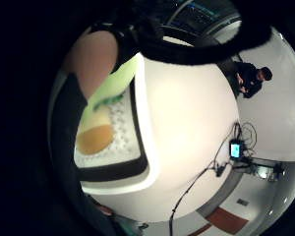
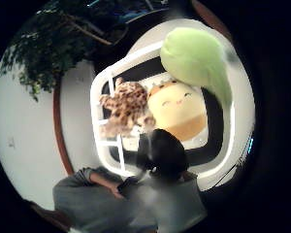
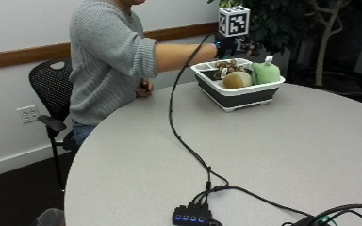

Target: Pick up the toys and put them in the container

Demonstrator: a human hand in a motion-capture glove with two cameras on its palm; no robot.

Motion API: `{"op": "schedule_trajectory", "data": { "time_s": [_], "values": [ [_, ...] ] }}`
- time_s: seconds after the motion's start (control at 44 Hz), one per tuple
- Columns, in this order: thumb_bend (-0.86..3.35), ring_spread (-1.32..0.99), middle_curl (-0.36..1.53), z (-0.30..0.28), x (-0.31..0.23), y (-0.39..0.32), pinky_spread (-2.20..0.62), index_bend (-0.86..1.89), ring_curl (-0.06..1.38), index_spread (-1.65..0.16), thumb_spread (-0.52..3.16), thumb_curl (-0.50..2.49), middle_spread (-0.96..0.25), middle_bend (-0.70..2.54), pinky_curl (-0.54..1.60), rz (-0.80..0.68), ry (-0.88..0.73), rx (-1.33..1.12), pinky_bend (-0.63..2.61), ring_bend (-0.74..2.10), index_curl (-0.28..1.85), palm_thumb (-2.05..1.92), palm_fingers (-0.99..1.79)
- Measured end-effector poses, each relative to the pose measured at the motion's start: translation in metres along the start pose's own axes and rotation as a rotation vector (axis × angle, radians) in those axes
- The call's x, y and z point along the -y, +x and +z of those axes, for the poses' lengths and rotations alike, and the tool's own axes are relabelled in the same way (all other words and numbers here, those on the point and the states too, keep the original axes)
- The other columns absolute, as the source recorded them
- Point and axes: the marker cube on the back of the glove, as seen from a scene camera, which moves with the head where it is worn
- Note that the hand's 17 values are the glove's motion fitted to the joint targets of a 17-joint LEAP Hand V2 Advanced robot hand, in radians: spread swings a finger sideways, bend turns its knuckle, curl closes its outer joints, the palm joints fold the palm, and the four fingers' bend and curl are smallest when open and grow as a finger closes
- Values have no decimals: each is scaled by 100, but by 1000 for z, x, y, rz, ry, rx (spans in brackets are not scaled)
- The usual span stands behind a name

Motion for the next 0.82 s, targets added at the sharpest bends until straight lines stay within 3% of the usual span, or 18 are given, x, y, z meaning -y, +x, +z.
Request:
{"op": "schedule_trajectory", "data": {
  "time_s": [0.114,0.295,0.432,0.591,0.818],
  "values": [
    [-3,-23,40,-17,-66,3,2,15,46,-39,130,50,-24,16,35,5,95,81,95,34,52,9,-10],
    [-2,-20,38,-18,-228,41,3,17,45,-39,134,45,-22,15,34,26,155,106,93,31,49,5,-8],
    [-1,-19,37,25,-327,45,3,19,44,-39,135,43,-22,16,33,194,169,-29,90,29,49,4,-5],
    [-1,-17,36,44,-376,60,4,19,44,-40,137,41,-21,16,33,381,190,23,87,28,48,4,-3],
    [-1,-16,35,51,-386,64,4,20,43,-40,139,39,-20,17,32,401,196,36,85,27,48,5,-1]
  ]
}}
